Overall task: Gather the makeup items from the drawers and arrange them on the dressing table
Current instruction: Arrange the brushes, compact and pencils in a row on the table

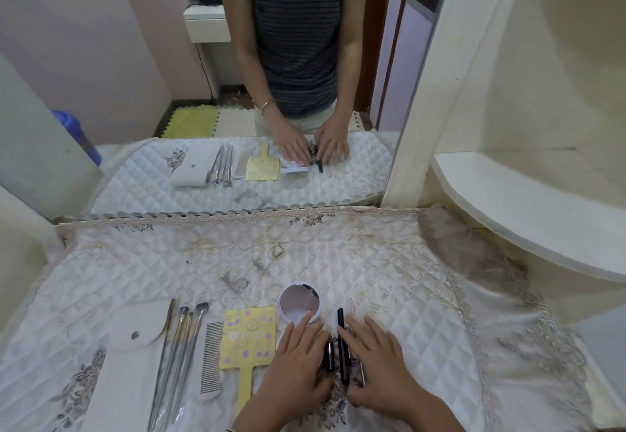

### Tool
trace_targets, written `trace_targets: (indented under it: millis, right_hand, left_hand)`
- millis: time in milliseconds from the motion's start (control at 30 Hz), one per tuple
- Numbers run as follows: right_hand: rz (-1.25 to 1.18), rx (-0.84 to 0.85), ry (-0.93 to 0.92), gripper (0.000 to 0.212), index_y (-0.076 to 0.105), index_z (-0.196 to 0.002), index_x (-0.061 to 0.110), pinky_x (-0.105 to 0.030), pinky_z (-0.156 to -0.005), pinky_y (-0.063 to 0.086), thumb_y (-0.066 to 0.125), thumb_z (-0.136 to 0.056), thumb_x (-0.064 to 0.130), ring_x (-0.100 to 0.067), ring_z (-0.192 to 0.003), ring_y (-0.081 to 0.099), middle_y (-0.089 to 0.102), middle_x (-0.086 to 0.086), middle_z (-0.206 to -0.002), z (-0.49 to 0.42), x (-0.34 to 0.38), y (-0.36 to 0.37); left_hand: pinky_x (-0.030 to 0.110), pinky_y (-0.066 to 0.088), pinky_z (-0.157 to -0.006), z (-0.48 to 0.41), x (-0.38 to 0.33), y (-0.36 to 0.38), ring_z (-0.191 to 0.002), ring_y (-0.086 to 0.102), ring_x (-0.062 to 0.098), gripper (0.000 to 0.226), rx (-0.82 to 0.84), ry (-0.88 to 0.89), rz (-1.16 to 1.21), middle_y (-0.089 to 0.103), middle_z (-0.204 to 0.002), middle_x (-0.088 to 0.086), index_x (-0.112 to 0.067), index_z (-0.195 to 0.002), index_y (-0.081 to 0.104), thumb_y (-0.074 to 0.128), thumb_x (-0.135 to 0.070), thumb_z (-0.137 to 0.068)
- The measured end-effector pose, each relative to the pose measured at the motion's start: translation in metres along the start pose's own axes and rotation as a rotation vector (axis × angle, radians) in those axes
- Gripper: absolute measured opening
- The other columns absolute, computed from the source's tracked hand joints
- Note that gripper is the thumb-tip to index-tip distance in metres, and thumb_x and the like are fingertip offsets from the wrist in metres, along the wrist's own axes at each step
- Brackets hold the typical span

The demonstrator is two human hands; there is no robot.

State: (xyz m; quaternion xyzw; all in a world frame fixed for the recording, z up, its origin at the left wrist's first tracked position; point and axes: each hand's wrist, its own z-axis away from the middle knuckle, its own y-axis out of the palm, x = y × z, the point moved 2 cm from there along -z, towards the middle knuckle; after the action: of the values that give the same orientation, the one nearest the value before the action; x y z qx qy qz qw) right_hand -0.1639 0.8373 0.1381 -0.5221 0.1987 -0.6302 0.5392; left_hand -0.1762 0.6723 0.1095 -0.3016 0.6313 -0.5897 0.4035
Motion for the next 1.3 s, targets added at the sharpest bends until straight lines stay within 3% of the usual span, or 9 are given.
trace_targets:
  millis: [133, 267, 467, 633, 733, 833, 1033, 1167, 1300]
  right_hand:
    - [0.116, -0.025, -0.06, 0.084, -0.003, -0.139, 0.047, -0.032, -0.101, -0.034, 0.047, -0.072, 0.053, 0.001, -0.128, -0.035, -0.009, 0.029, -0.142, -0.004, -0.008, -0.005]
    - [0.317, -0.03, -0.039, 0.097, 0.002, -0.138, 0.046, -0.04, -0.105, 0.001, 0.042, -0.053, 0.068, -0.014, -0.143, -0.017, 0.03, 0.035, -0.132, -0.001, -0.014, 0.008]
    - [0.056, -0.06, -0.104, 0.075, -0.007, -0.122, 0.066, -0.029, -0.106, -0.024, 0.042, -0.067, 0.054, 0.006, -0.13, -0.036, -0.019, 0.034, -0.141, 0.008, -0.008, 0.004]
    - [-0.131, -0.239, 0.052, 0.071, 0.031, -0.138, 0.032, -0.025, -0.111, 0.02, 0.03, -0.071, 0.053, -0.004, -0.133, 0.022, 0.03, 0.02, -0.14, 0.013, -0.014, -0.001]
    - [-0.243, -0.396, 0.211, 0.032, 0.054, -0.118, 0.023, -0.021, -0.086, 0.04, 0.05, -0.087, 0.032, -0.01, -0.1, 0.047, 0.054, 0.011, -0.097, 0.011, -0.014, 0.003]
    - [-0.353, -0.347, 0.293, 0.015, 0.049, -0.096, 0.029, -0.02, -0.067, 0.039, 0.058, -0.085, 0.026, -0.012, -0.082, 0.052, 0.05, 0.011, -0.073, 0.01, -0.007, 0.007]
    - [-0.44, -0.275, 0.348, 0.018, 0.047, -0.087, 0.029, -0.03, -0.072, 0.048, 0.058, -0.079, 0.017, -0.017, -0.08, 0.058, 0.062, -0.001, -0.075, 0.008, -0.004, 0.012]
    - [-0.489, -0.282, 0.342, 0.018, 0.048, -0.089, 0.027, -0.019, -0.068, 0.043, 0.059, -0.082, 0.015, -0.016, -0.081, 0.059, 0.056, 0.007, -0.067, 0.009, -0.006, 0.01]
    - [-0.548, -0.274, 0.327, 0.017, 0.049, -0.092, 0.026, -0.012, -0.062, 0.042, 0.058, -0.084, 0.013, -0.004, -0.071, 0.056, 0.056, 0.009, -0.07, 0.013, -0.006, 0.005]
  left_hand:
    - [0.031, 0.005, -0.11, 0.005, 0.002, -0.001, -0.144, -0.015, 0.014, 0.065, -0.005, -0.035, -0.017, 0.059, -0.127, -0.007, -0.024, -0.12, 0.05, 0.047, -0.06, -0.066]
    - [0.03, 0.002, -0.113, 0.011, 0.005, -0.003, -0.144, -0.014, 0.014, 0.064, -0.033, -0.073, -0.005, 0.059, -0.128, -0.005, -0.02, -0.121, 0.049, 0.044, -0.057, -0.069]
    - [0.028, 0.0, -0.113, 0.015, 0.002, -0.004, -0.144, -0.013, 0.014, 0.065, -0.04, -0.076, 0.004, 0.059, -0.126, -0.004, -0.021, -0.122, 0.048, 0.046, -0.056, -0.067]
    - [0.029, 0.005, -0.112, 0.013, -0.008, 0.001, -0.144, -0.01, 0.013, 0.066, -0.019, -0.011, 0.055, 0.058, -0.129, -0.004, -0.024, -0.125, 0.047, 0.047, -0.056, -0.067]
    - [0.03, 0.005, -0.112, 0.012, -0.018, 0.003, -0.141, 0.006, 0.015, 0.067, 0.037, 0.029, 0.074, 0.059, -0.127, -0.007, -0.028, -0.123, 0.046, 0.044, -0.061, -0.065]
    - [0.031, 0.004, -0.113, 0.011, -0.024, 0.008, -0.133, 0.014, 0.015, 0.068, 0.061, 0.031, 0.081, 0.065, -0.121, -0.007, -0.028, -0.12, 0.047, 0.044, -0.063, -0.062]
    - [0.031, 0.003, -0.112, 0.012, -0.026, 0.01, -0.141, 0.004, 0.016, 0.066, 0.036, -0.005, 0.022, 0.064, -0.121, -0.009, -0.028, -0.121, 0.046, 0.043, -0.064, -0.066]
    - [0.031, 0.003, -0.112, 0.013, -0.027, 0.008, -0.144, -0.013, 0.012, 0.066, 0.02, -0.011, 0.014, 0.063, -0.123, -0.01, -0.028, -0.122, 0.046, 0.044, -0.062, -0.066]
    - [0.03, 0.002, -0.112, 0.014, -0.028, 0.005, -0.14, 0.003, 0.015, 0.066, 0.022, -0.014, -0.012, 0.062, -0.125, -0.007, -0.027, -0.123, 0.048, 0.042, -0.064, -0.069]
